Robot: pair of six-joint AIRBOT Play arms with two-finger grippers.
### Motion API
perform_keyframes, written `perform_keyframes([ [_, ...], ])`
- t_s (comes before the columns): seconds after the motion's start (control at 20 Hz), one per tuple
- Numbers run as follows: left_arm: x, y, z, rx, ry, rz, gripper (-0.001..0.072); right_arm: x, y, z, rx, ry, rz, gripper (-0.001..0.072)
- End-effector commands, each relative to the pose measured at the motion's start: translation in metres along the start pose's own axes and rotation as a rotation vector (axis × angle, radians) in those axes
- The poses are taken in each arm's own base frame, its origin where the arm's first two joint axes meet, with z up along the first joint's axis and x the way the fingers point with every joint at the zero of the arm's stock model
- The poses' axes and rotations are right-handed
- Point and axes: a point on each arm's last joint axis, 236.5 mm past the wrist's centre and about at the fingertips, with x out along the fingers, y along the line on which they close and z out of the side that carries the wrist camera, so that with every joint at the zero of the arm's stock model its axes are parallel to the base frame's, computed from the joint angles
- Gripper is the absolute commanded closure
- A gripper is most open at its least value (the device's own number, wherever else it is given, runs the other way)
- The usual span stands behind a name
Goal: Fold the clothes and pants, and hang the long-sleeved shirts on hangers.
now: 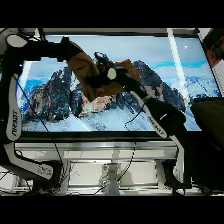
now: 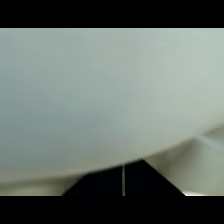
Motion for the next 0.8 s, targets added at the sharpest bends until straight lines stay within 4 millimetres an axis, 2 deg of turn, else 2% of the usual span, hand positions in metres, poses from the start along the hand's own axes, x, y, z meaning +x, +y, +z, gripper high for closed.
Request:
perform_keyframes([
  [0.0,0.054,0.004,-0.006,0.003,-0.021,0.015,0.0688,-0.069,-0.072,-0.012,-0.126,0.176,-0.126,0.069],
  [0.1,0.084,0.008,-0.014,-0.005,-0.025,0.02,0.0687,-0.119,-0.108,-0.01,-0.125,0.221,-0.161,0.069],
  [0.2,0.112,0.009,-0.021,-0.005,-0.046,0.027,0.0688,-0.166,-0.14,0.004,-0.074,0.185,-0.198,0.069],
  [0.35,0.144,-0.012,-0.026,0.025,-0.106,0.022,0.0688,-0.229,-0.179,0.032,-0.003,0.053,-0.255,0.0689],
  [0.45,0.157,-0.031,-0.027,0.048,-0.156,0.011,0.0688,-0.265,-0.201,0.042,0.038,-0.014,-0.29,0.0689],
  [0.6,0.172,-0.056,-0.037,0.074,-0.184,-0.009,0.0689,-0.296,-0.226,0.044,0.086,-0.058,-0.325,0.0689],
  [0.75,0.184,-0.075,-0.04,0.091,-0.238,-0.021,0.0689,-0.301,-0.24,0.04,0.114,-0.056,-0.336,0.069],
])
